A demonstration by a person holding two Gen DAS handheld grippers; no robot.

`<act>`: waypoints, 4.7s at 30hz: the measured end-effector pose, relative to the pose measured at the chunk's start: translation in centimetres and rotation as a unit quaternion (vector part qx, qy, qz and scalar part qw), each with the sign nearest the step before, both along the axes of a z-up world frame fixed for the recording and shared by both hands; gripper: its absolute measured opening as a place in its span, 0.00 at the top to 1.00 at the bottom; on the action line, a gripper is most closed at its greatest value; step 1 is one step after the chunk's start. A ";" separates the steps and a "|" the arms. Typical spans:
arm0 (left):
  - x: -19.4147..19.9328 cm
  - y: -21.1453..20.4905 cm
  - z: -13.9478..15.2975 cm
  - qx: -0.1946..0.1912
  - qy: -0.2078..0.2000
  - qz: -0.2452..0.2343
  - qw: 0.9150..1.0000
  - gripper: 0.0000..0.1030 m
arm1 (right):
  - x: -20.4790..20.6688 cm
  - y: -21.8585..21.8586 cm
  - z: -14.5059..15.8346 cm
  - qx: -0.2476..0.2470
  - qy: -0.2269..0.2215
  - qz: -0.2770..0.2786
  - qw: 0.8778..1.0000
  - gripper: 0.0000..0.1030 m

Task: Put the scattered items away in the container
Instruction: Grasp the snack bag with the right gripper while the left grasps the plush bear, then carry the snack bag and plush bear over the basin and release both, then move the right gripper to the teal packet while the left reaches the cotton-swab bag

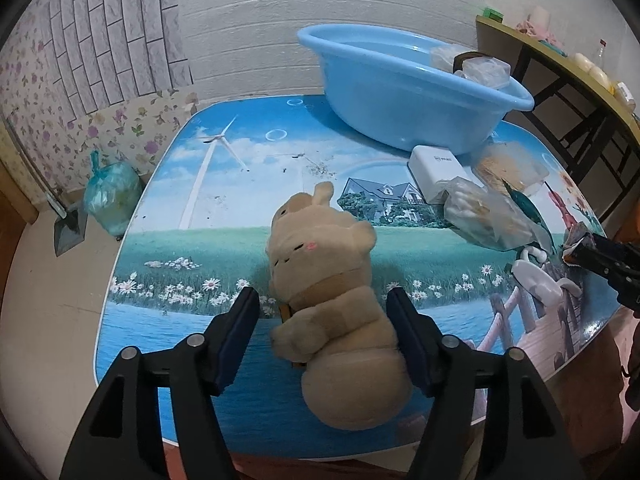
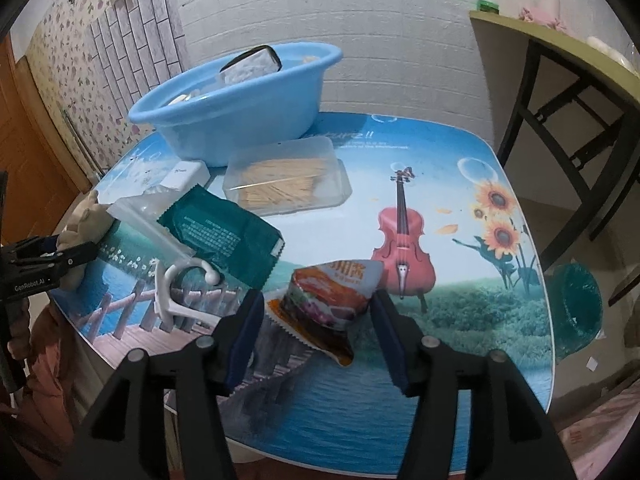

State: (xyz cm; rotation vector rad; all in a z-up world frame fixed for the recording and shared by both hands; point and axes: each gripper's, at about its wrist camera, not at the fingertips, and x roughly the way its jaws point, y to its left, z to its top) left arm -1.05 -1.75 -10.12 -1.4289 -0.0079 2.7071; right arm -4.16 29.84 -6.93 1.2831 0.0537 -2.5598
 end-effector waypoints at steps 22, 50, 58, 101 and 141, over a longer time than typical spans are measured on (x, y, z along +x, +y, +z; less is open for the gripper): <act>0.8 0.6 2.4 -0.019 0.063 0.000 0.998 0.50 | 0.2 0.1 1.4 -0.031 0.049 -0.001 0.998 0.59; -1.7 1.7 8.5 0.035 0.123 0.000 0.992 0.50 | -1.6 -5.1 7.8 -0.093 0.100 0.080 0.987 0.59; -4.4 2.9 9.9 0.032 0.139 -0.017 0.990 0.50 | -3.8 -5.4 8.8 -0.098 0.112 0.081 0.985 0.59; -12.9 4.8 9.1 0.000 0.147 -0.046 0.988 0.37 | -13.5 -8.3 6.9 -0.075 0.087 0.087 0.990 0.54; 2.1 4.1 3.3 0.004 0.080 -0.058 0.995 0.12 | 0.7 -2.6 2.0 -0.052 0.012 0.026 0.998 0.53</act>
